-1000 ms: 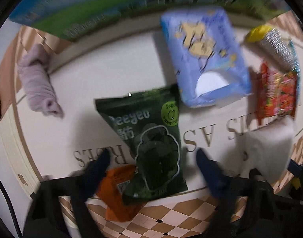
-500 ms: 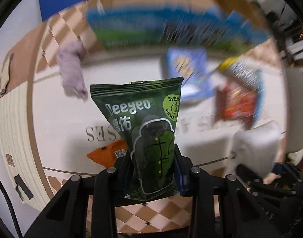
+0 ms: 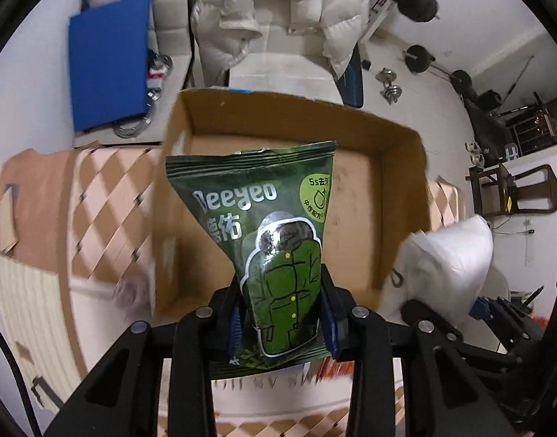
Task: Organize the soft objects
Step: 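Carry both bags into the cardboard box and open both tools, then move both tools back over the remaining items on the table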
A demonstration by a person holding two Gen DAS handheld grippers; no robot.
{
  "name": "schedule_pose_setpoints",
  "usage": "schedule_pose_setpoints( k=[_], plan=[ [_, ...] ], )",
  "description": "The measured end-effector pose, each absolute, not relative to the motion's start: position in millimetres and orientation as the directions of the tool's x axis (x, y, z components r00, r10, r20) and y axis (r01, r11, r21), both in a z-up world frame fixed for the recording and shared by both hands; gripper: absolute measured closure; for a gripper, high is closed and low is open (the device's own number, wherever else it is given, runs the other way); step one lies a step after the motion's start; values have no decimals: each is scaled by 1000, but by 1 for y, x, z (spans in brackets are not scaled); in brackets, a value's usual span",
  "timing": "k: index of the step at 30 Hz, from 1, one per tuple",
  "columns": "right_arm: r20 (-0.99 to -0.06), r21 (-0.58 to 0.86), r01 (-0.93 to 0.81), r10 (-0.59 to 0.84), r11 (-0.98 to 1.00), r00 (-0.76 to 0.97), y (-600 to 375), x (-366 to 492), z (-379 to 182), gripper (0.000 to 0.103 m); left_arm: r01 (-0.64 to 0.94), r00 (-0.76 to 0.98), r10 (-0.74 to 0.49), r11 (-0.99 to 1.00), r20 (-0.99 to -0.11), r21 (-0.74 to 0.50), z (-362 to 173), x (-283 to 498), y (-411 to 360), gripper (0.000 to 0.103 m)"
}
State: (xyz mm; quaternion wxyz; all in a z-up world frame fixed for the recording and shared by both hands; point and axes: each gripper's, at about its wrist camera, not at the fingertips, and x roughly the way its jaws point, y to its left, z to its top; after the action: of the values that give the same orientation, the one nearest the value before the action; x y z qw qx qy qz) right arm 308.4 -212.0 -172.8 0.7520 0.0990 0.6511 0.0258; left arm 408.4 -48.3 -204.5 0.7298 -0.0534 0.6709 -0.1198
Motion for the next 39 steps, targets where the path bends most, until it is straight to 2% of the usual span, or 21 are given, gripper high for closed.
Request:
schedule_pose_setpoints(
  k=[3,8,18,20,21,22,23,24,25,26,29,39],
  plan=[
    [-979,173,83,162,981,126,-215,369,-193,36,76,2,-245,967,-970,-244,-243,457,-54,71],
    [-987,153,66,149,986,52,-208,443,-245,36,59,-103,-245,966,-964,-252,-292,496,-74,71],
    [-991,126,35,127,991,-36,-211,478,-314,35,94,-211,-216,966,-953,-239,-340,511,-110,70],
    [-992,118,24,119,993,-46,-209,478,-319,34,91,-224,-205,969,-953,-230,-340,509,-113,65],
    [-991,119,21,120,993,-53,-209,479,-320,31,89,-229,-207,969,-951,-232,-339,507,-115,57],
    [-992,114,17,115,993,-58,-208,480,-321,30,101,-218,-205,968,-954,-231,-335,506,-117,38],
    [-991,115,16,116,993,-61,-208,480,-320,26,126,-187,-184,970,-965,-209,-327,504,-119,29],
    [-991,122,19,123,992,-60,-210,478,-317,17,142,-156,-156,974,-975,-179,-319,501,-119,15],
    [-991,121,19,122,992,-56,-210,478,-313,13,150,-133,-145,975,-980,-164,-312,498,-120,10],
    [-993,110,19,111,994,-47,-212,477,-309,7,149,-124,-153,974,-980,-171,-304,494,-119,8],
    [-996,84,-3,84,996,-18,-214,468,-289,0,134,-92,-178,973,-980,-189,-278,477,-113,5],
    [-989,51,-35,55,998,135,-207,415,-209,0,160,82,-178,974,-981,-163,-194,422,-77,4]
  ],
)
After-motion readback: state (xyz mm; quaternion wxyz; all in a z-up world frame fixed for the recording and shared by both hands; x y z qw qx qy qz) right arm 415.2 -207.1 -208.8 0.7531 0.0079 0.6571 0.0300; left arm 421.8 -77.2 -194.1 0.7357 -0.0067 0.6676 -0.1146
